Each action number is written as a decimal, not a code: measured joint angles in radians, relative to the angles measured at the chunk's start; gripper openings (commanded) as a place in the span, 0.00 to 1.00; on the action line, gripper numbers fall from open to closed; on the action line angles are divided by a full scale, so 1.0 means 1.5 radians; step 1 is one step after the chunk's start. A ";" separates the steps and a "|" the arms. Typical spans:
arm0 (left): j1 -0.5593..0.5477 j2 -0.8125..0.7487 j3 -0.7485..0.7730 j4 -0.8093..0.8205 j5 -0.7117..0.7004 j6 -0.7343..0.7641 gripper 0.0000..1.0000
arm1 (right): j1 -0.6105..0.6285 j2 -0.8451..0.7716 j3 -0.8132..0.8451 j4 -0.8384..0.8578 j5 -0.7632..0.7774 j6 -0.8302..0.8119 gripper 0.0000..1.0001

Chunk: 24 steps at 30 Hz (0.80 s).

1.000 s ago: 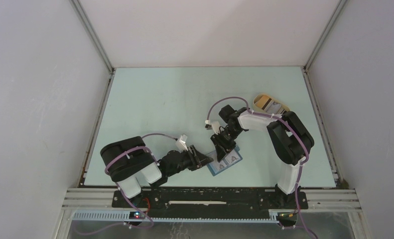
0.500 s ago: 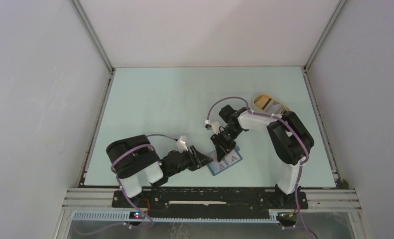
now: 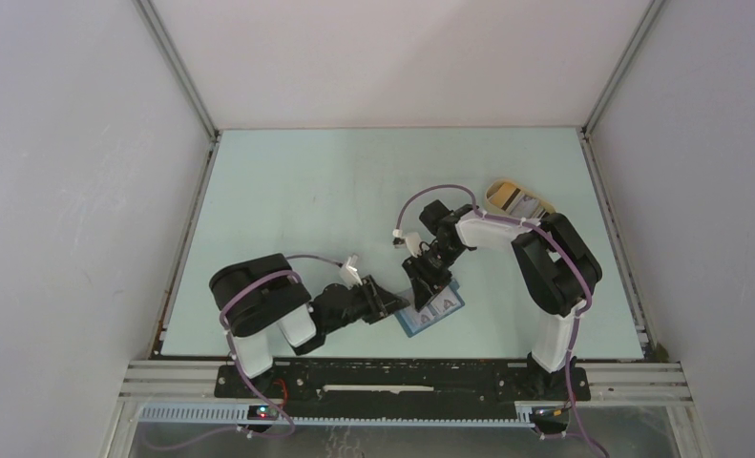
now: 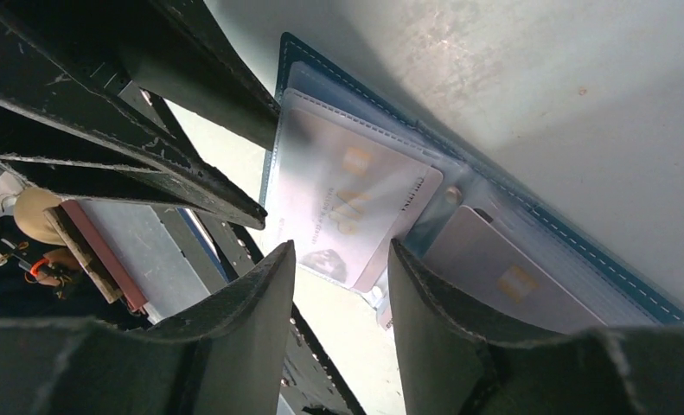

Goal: Put the credit cards into the card holder
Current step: Turn over the card slot in the card holder.

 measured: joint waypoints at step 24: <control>0.021 0.000 0.175 -0.144 0.068 0.054 0.43 | -0.200 -0.158 0.028 -0.101 -0.110 -0.128 0.50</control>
